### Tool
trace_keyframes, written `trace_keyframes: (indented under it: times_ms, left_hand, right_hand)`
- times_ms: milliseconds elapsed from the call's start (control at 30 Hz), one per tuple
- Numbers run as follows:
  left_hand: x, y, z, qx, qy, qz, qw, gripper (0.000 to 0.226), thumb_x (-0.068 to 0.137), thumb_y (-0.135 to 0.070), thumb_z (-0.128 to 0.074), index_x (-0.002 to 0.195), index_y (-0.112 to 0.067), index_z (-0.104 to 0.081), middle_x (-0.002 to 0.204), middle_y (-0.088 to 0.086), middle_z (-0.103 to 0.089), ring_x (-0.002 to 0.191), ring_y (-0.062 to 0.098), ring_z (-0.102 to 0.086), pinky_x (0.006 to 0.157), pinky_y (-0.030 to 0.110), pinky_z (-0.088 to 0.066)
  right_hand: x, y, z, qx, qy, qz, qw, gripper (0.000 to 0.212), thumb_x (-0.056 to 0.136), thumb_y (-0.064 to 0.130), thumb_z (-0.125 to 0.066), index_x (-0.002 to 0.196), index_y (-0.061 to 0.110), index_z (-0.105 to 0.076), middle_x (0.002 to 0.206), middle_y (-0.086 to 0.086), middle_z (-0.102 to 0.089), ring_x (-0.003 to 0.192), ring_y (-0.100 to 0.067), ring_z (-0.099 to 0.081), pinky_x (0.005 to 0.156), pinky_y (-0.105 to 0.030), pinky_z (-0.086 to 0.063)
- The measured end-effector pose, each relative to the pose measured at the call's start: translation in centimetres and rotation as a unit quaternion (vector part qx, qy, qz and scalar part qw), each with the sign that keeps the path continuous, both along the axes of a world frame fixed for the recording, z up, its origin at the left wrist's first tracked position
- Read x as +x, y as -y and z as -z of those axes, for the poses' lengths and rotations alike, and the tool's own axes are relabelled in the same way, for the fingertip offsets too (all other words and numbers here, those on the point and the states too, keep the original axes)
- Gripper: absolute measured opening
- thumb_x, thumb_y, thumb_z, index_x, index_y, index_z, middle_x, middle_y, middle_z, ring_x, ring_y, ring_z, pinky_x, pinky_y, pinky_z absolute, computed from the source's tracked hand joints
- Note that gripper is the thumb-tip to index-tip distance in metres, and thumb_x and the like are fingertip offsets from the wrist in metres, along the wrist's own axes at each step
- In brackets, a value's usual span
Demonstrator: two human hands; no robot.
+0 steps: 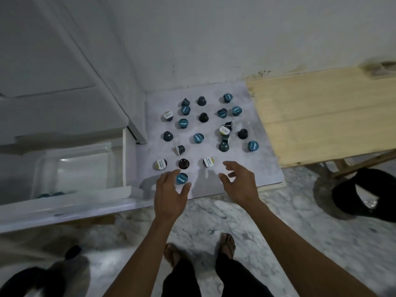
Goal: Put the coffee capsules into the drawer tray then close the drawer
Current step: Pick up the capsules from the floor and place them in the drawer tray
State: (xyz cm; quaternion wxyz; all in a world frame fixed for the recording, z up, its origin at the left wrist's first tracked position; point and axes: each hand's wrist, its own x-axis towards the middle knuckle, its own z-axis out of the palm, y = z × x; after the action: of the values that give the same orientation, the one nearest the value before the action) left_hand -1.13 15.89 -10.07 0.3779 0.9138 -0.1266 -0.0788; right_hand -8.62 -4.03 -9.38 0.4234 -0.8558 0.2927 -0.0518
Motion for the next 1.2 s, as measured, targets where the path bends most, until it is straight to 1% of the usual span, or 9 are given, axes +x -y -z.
trace_keyframes:
  times_ms: [133,200,267,400,500,767,1000,1100,1200]
  left_hand:
    - [0.3,1.0,2.7,0.012,0.0,-0.006,1.0,0.057,0.081,-0.035,-0.076,0.128,-0.011,-0.057,0.124,0.011,-0.059,0.118,0.029,-0.052,0.098,0.042,-0.046]
    - [0.7,1.1,4.3,-0.004,-0.004,-0.013,1.0,0.06,0.08,-0.041,-0.073,0.129,-0.013,-0.055,0.126,0.009,-0.058,0.119,0.028,-0.052,0.099,0.046,-0.047]
    - [0.9,1.1,5.8,-0.017,0.011,-0.018,1.0,0.059,0.081,-0.042,-0.071,0.129,-0.014,-0.055,0.126,0.007,-0.058,0.118,0.026,-0.053,0.097,0.049,-0.047]
    - [0.7,1.1,7.7,-0.018,0.06,-0.03,0.998,0.049,0.082,-0.035,-0.074,0.123,-0.012,-0.06,0.119,0.006,-0.063,0.112,0.024,-0.056,0.096,0.047,-0.048]
    - [0.8,0.8,8.8,-0.029,0.095,-0.032,0.995,0.039,0.084,-0.027,-0.076,0.116,-0.009,-0.064,0.114,0.006,-0.066,0.108,0.025,-0.058,0.091,0.047,-0.05]
    - [1.2,1.1,9.3,-0.048,0.127,-0.047,0.99,0.031,0.083,-0.023,-0.078,0.108,-0.008,-0.067,0.108,0.006,-0.068,0.102,0.024,-0.06,0.086,0.045,-0.052]
    - [0.5,0.4,10.0,-0.072,0.164,-0.041,0.983,0.034,0.082,-0.012,-0.078,0.113,-0.005,-0.066,0.113,0.011,-0.068,0.106,0.028,-0.062,0.088,0.048,-0.054]
    - [0.6,0.4,9.1,-0.086,0.133,-0.061,0.985,0.03,0.079,-0.013,-0.081,0.105,-0.005,-0.07,0.107,0.006,-0.07,0.1,0.024,-0.064,0.087,0.04,-0.055]
    - [-0.1,0.7,6.7,-0.105,0.094,-0.093,0.986,0.03,0.076,-0.015,-0.083,0.102,-0.007,-0.072,0.104,0.003,-0.071,0.095,0.02,-0.064,0.085,0.021,-0.053]
  right_hand:
    - [2.7,0.1,3.0,-0.022,0.007,-0.045,0.999,0.051,0.085,0.03,-0.072,0.133,0.021,-0.055,0.129,-0.006,-0.061,0.114,-0.025,-0.059,0.094,-0.034,-0.046]
    - [3.9,0.1,4.3,-0.034,0.016,-0.06,0.998,0.055,0.084,0.029,-0.073,0.135,0.02,-0.054,0.132,-0.006,-0.059,0.12,-0.026,-0.053,0.094,-0.027,-0.04]
    - [4.8,0.1,5.7,-0.059,0.042,-0.074,0.995,0.055,0.083,0.027,-0.075,0.133,0.018,-0.055,0.128,-0.007,-0.06,0.116,-0.027,-0.052,0.091,-0.026,-0.04]
    - [5.5,-0.3,9.0,-0.121,0.111,-0.076,0.984,0.042,0.083,0.026,-0.074,0.122,0.013,-0.064,0.12,-0.009,-0.064,0.109,-0.032,-0.057,0.088,-0.044,-0.051]
    - [5.7,-0.4,10.8,-0.156,0.156,-0.06,0.974,0.031,0.087,0.026,-0.071,0.115,0.013,-0.068,0.113,-0.006,-0.068,0.103,-0.031,-0.059,0.083,-0.046,-0.05]
    - [5.7,-0.6,10.9,-0.148,0.191,-0.039,0.97,0.025,0.086,0.022,-0.076,0.107,0.012,-0.069,0.104,0.0,-0.071,0.095,-0.028,-0.06,0.078,-0.043,-0.051]
    - [5.3,-0.2,10.7,-0.138,0.2,-0.047,0.969,0.026,0.084,0.017,-0.077,0.108,0.008,-0.07,0.105,-0.005,-0.071,0.098,-0.026,-0.06,0.084,-0.038,-0.053]
    - [5.4,-0.4,9.8,-0.117,0.2,-0.028,0.972,0.023,0.082,0.017,-0.079,0.102,0.008,-0.072,0.1,-0.002,-0.072,0.093,-0.025,-0.062,0.081,-0.031,-0.054]
    - [5.0,-0.5,7.5,-0.092,0.208,-0.005,0.974,0.025,0.077,0.017,-0.082,0.099,0.01,-0.072,0.098,0.009,-0.067,0.09,-0.022,-0.063,0.08,-0.016,-0.048]
